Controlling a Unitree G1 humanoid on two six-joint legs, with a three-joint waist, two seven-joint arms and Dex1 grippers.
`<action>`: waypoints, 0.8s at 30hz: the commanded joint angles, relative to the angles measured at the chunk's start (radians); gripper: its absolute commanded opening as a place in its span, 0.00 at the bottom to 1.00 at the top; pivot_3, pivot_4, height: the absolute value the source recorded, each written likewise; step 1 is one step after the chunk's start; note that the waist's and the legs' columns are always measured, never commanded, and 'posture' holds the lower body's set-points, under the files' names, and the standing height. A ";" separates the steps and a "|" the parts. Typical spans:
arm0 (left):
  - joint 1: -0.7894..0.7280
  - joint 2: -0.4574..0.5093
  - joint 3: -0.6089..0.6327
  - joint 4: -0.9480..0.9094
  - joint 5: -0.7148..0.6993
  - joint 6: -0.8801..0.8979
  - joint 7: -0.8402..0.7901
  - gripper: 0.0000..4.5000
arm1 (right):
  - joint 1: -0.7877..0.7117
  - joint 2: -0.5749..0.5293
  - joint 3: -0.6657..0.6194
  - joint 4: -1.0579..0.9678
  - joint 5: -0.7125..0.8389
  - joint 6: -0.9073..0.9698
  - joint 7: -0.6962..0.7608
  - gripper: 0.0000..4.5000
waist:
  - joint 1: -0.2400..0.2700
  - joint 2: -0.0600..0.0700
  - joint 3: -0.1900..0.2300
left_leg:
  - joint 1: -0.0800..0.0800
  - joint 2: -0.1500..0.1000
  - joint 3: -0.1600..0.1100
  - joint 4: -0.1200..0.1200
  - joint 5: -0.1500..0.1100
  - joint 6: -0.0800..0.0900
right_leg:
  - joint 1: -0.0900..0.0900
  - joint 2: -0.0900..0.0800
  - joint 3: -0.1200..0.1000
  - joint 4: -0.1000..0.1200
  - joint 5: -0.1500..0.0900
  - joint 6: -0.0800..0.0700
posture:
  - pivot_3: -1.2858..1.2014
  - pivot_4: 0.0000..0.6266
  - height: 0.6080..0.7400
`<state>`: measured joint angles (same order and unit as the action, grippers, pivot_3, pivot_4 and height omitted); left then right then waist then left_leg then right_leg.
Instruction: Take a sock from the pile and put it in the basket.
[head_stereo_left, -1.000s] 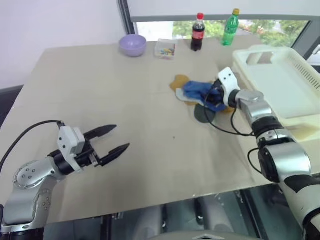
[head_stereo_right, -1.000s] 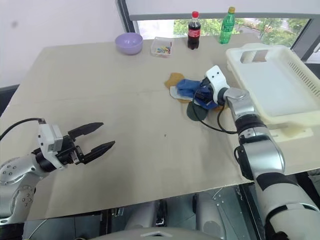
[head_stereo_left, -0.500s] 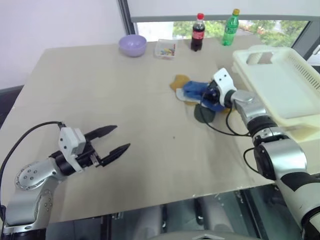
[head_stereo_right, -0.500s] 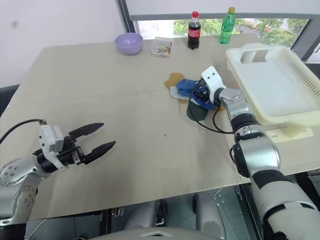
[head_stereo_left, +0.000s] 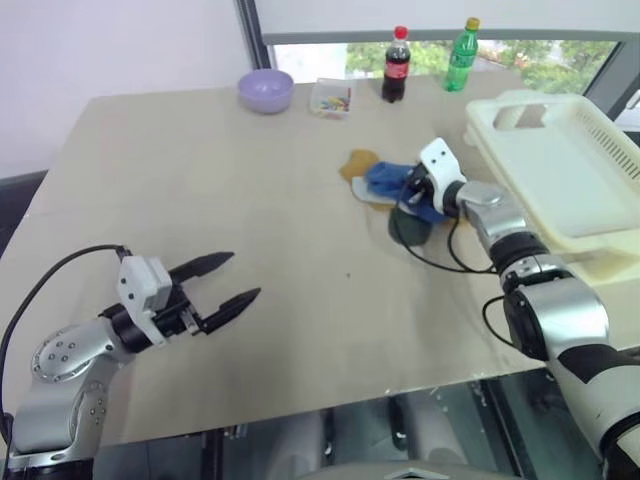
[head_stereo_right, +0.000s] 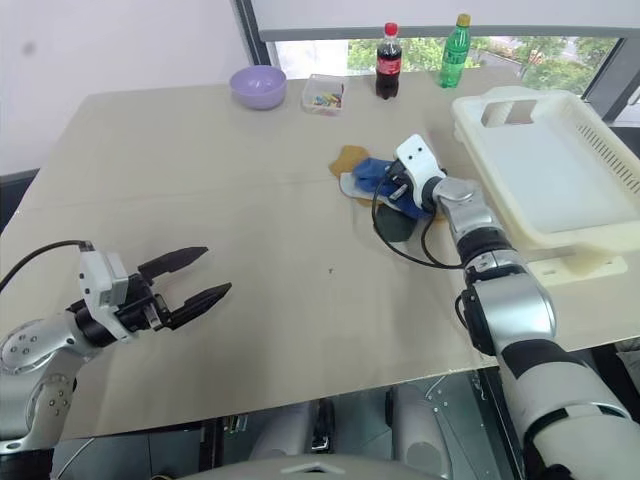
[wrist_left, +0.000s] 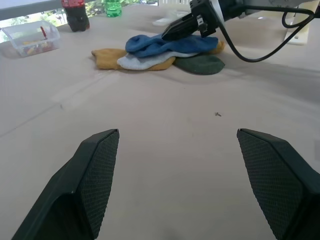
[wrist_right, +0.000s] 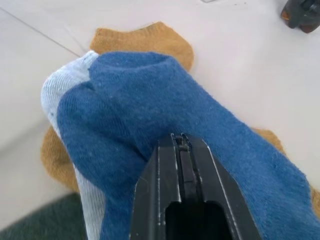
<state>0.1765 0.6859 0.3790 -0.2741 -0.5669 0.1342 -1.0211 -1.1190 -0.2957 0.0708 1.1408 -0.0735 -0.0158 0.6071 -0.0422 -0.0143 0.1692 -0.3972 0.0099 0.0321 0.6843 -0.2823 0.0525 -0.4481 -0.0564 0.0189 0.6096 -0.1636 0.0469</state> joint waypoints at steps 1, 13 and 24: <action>-0.001 0.001 0.004 -0.024 0.005 -0.017 0.006 0.90 | 0.012 -0.084 0.025 -0.120 -0.050 -0.045 -0.008 0.37 | 0.002 0.000 0.000 | 0.000 0.000 0.000 0.000 0.000 0.000 | 0.000 0.000 0.000 0.000 0.000 0.000 | 0.52 0.24 0.96; -0.034 0.002 -0.023 0.003 0.012 -0.019 -0.007 0.90 | 0.217 -0.258 0.121 -0.409 -0.165 -0.035 0.072 0.45 | 0.001 0.000 0.000 | 0.000 -0.001 0.001 0.000 0.000 0.000 | 0.000 0.000 0.001 0.000 0.000 0.000 | 0.52 0.24 0.96; -0.045 0.003 -0.026 0.012 0.014 -0.019 -0.012 0.90 | 0.240 -0.301 0.170 -0.461 -0.242 -0.082 0.079 0.45 | 0.002 0.000 0.000 | 0.000 -0.001 0.001 0.000 0.000 0.000 | 0.000 0.000 0.001 0.000 0.000 0.000 | 0.52 0.24 0.96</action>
<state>0.1322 0.6823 0.3439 -0.2544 -0.5516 0.1304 -1.0296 -0.8738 -0.5748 0.2310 0.7064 -0.2972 -0.0668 0.6907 -0.0406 -0.0143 0.1693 -0.3969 0.0093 0.0329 0.6847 -0.2822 0.0530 -0.4479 -0.0561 0.0196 0.6096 -0.1635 0.0473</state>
